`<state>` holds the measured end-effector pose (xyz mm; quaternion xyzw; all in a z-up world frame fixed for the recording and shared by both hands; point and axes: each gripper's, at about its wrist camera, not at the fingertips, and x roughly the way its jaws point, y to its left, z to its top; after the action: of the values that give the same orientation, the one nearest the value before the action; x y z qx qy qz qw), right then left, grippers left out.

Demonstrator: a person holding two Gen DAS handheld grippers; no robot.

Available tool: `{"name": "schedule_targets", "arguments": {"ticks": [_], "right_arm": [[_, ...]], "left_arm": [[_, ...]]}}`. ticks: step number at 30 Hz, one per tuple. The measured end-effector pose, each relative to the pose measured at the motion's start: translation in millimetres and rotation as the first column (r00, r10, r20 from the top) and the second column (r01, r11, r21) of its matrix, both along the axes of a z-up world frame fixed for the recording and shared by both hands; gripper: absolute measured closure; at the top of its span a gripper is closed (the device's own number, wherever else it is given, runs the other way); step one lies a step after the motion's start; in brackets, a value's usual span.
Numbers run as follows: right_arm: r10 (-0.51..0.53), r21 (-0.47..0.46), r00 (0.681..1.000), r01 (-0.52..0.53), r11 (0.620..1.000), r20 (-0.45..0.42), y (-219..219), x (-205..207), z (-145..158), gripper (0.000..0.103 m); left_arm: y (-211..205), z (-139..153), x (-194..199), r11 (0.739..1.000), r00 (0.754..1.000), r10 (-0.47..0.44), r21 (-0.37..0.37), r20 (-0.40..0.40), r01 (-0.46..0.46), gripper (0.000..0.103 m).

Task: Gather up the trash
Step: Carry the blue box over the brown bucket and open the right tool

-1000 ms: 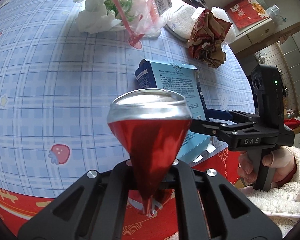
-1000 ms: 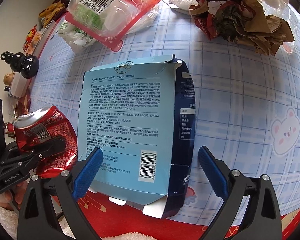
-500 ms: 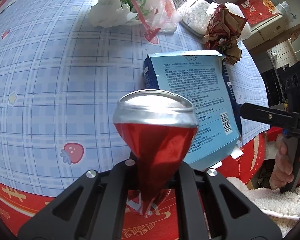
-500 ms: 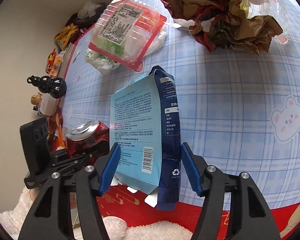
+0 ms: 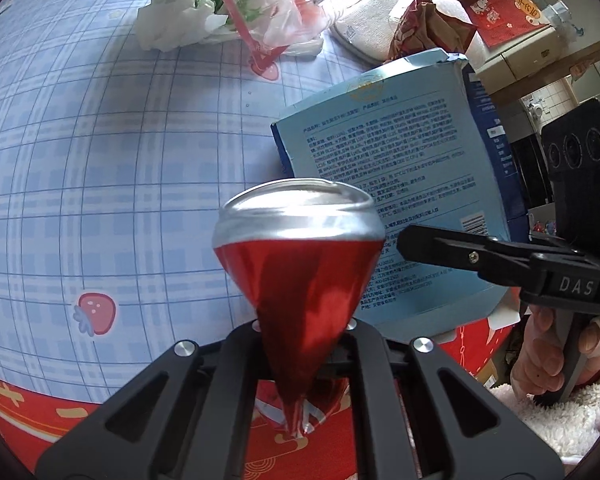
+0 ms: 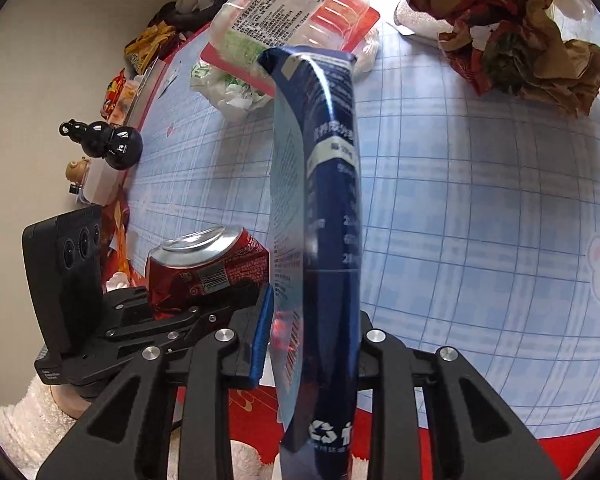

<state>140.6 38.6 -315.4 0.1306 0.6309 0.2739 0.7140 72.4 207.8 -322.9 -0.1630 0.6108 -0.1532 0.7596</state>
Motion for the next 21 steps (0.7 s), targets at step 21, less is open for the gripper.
{"name": "schedule_targets", "arguments": {"ticks": [21], "right_arm": [[-0.140, 0.016, 0.976, 0.139, 0.990, 0.168, -74, 8, 45, 0.085]], "left_arm": [[15, 51, 4, 0.991, 0.988, 0.128, 0.037, 0.085, -0.131, 0.096]]}}
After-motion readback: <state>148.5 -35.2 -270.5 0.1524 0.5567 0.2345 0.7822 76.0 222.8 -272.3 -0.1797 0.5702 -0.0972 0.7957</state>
